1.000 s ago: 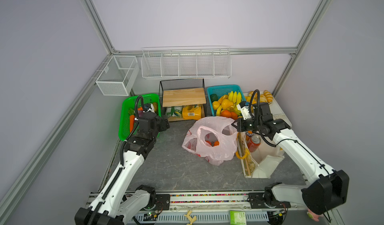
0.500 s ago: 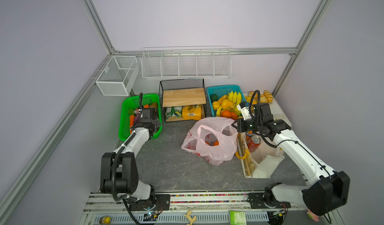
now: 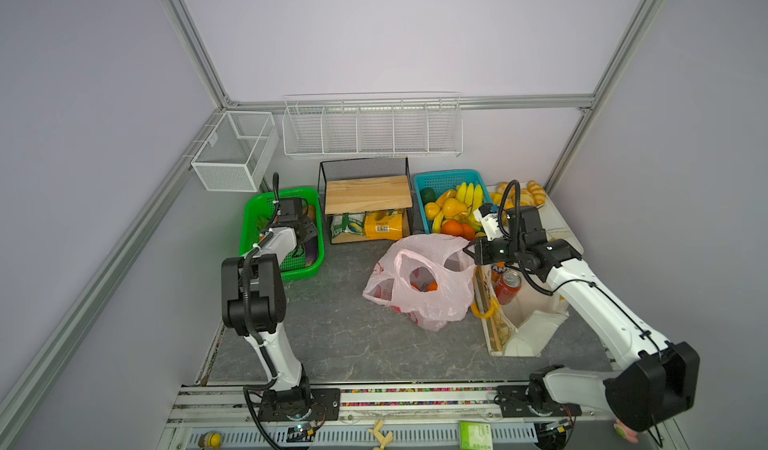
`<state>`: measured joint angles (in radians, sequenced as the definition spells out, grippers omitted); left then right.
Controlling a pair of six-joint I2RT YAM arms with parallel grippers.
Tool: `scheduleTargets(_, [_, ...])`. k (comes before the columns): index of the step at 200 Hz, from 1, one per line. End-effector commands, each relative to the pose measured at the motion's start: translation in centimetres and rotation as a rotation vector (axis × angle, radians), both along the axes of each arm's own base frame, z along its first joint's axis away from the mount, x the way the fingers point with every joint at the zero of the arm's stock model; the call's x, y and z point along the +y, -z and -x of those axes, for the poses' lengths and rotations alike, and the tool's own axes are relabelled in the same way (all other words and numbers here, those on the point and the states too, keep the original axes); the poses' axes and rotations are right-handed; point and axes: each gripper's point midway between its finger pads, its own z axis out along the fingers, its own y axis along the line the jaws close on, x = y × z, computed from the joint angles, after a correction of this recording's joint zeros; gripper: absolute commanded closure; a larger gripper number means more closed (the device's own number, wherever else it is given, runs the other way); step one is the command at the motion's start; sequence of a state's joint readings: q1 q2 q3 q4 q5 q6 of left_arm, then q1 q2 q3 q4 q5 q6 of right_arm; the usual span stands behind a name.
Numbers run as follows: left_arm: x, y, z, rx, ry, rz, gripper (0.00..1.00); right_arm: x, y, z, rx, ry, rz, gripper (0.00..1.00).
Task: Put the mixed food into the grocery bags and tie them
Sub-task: 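Lower the left gripper onto the dark purple eggplant and grasp it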
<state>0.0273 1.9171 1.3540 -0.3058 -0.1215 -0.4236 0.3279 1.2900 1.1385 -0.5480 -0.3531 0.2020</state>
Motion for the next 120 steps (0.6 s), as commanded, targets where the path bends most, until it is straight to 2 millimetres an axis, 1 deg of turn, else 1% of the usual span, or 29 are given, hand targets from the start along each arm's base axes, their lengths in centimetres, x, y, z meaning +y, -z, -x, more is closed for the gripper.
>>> scheduleTargets(1, [-0.5, 0.9, -1.2, 0.022, -0.013, 0.054, 0.27, 0.1, 0.4, 0.0, -0.005, -0.015, 0.001, 0.92])
scheduleTargets(23, [-0.5, 1.9, -2.0, 0.042, -0.014, 0.059, 0.27, 0.0, 0.4, 0.1, -0.007, -0.013, 0.002, 0.92])
scheduleTargets(62, [-0.9, 2.6, -2.4, 0.075, 0.01, 0.075, 0.29, 0.1, 0.4, 0.1, -0.004, -0.016, -0.001, 0.92])
scheduleTargets(93, [-1.5, 4.3, -1.4, 0.163, 0.034, 0.101, 0.3, 0.1, 0.5, 0.1, -0.005, -0.017, 0.0, 0.92])
scheduleTargets(104, [-1.7, 4.7, -0.9, 0.177, 0.043, 0.111, 0.32, 0.1, 0.5, 0.1, -0.005, -0.015, 0.0, 0.92])
scheduleTargets(120, [-1.8, 4.6, -0.5, 0.176, 0.044, 0.113, 0.35, 0.1, 0.5, 0.1, -0.004, -0.016, -0.001, 0.92])
